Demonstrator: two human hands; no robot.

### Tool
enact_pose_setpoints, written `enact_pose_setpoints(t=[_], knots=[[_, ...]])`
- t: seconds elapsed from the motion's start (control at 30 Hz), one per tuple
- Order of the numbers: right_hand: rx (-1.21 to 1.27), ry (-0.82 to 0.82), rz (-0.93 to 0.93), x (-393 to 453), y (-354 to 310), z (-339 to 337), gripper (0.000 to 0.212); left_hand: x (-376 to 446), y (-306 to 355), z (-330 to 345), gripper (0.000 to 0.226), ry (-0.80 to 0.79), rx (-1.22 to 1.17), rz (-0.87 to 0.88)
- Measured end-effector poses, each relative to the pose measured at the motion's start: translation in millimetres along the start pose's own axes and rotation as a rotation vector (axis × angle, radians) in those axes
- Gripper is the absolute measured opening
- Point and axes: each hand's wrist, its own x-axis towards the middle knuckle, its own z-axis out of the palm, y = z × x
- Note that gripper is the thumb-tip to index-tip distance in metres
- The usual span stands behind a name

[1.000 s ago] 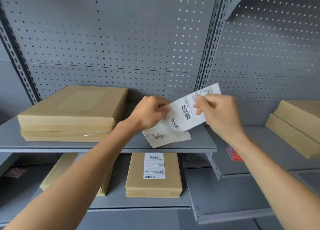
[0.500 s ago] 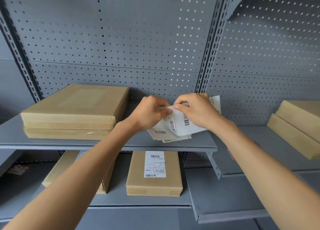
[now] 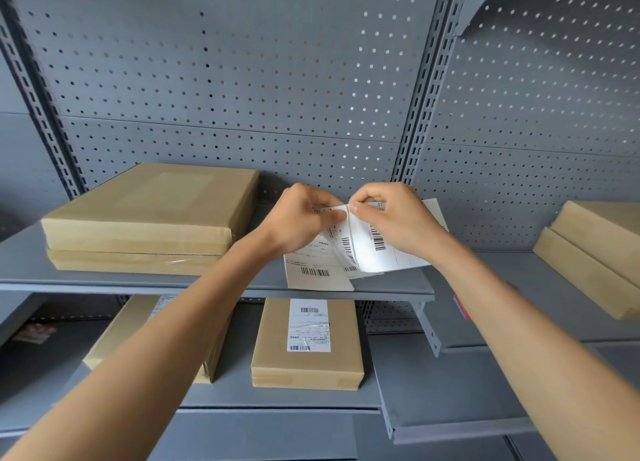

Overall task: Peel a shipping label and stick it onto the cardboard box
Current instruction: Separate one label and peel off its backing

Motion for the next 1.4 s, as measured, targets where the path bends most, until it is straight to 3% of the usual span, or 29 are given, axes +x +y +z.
enact_pose_setpoints(t=[0.3, 0.87, 0.97, 1.07, 1.13, 1.2, 1.3, 1.4], knots=[[-0.004, -0.009, -0.012, 0.3, -1.7, -2.1, 0.012, -1.6, 9.0, 2.3, 0.021, 0.005, 0.087, -0.003], [0.111, 0.099, -0.018, -2.9, 10.5, 9.0, 0.012, 0.4, 4.5, 7.1, 0.019, 0.084, 0.001, -0.024], [0.053, 0.02, -0.012, 0.1, 11.7, 4.7, 0.01, 0.7, 6.4, 7.9, 0.019, 0.074, 0.091, -0.002], [-0.05, -0.13, 0.052, 5.6, 10.3, -8.3, 0.026, 1.0, 8.8, 7.6, 0.016, 0.053, 0.113, -0.007], [-0.115, -0.206, 0.071, 9.9, 10.0, -14.9, 0.019, 2.3, 9.5, 5.7, 0.01, 0.008, 0.107, -0.026], [-0.148, -0.234, 0.074, 13.0, 9.4, -19.8, 0.008, 3.6, 11.8, 3.8, 0.008, -0.057, 0.126, -0.034], [-0.148, -0.236, 0.063, 13.8, 6.8, -24.3, 0.008, 9.2, 15.0, 2.6, 0.017, -0.103, 0.163, -0.054], [-0.127, -0.231, 0.07, 12.1, 8.1, -26.2, 0.007, 14.1, 17.3, 1.3, 0.011, -0.154, 0.192, -0.075]])
